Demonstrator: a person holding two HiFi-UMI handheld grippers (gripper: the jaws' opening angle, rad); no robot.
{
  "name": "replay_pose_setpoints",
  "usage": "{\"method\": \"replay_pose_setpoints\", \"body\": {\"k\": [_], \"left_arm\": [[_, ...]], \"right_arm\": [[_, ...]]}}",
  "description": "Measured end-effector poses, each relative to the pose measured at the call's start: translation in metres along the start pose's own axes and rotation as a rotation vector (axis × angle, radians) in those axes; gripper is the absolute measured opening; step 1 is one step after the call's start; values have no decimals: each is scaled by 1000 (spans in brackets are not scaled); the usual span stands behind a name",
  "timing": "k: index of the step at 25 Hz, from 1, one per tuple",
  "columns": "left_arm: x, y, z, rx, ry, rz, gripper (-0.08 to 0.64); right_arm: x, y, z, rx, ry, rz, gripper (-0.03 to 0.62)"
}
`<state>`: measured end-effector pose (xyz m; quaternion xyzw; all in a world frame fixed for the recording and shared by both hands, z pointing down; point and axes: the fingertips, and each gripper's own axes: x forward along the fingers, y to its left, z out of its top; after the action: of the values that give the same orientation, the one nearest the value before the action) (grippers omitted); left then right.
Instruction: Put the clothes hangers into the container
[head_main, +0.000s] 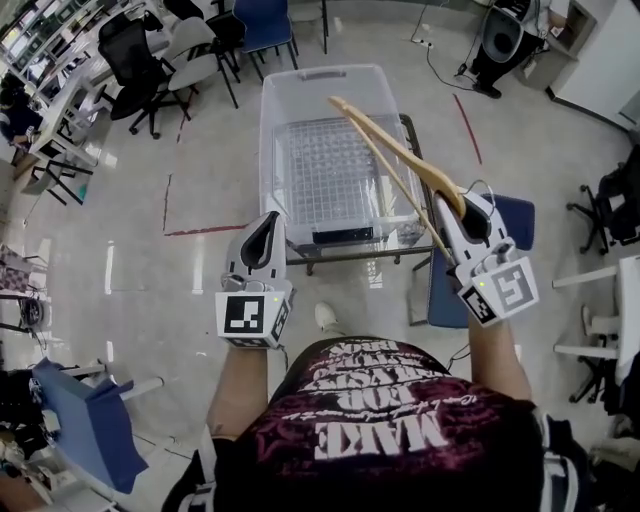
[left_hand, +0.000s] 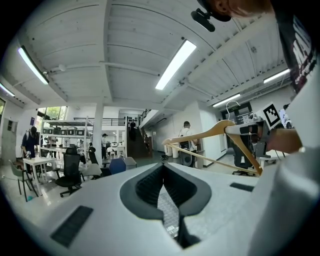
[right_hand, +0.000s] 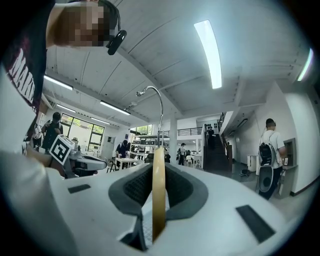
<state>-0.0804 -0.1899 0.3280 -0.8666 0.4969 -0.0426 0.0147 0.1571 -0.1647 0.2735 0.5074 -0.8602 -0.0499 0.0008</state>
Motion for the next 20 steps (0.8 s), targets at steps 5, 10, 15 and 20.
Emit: {"method": "replay_pose_setpoints", "body": {"k": [5,10,15,20], "left_arm": [[14,21,-6,2,8,-30,6],[30,46,-9,-7,0,-56,6],[39,76,-10,-28,-19,-83,6],[48,89,-9,-54,-43,-106,6]], "right_arm": [[24,8,-3,-1,7,-3,61],[51,11,-1,-11,5,-20,61],[79,28,4,-18,1,-22,61],[98,39,7,-23,19,-2,61]]}}
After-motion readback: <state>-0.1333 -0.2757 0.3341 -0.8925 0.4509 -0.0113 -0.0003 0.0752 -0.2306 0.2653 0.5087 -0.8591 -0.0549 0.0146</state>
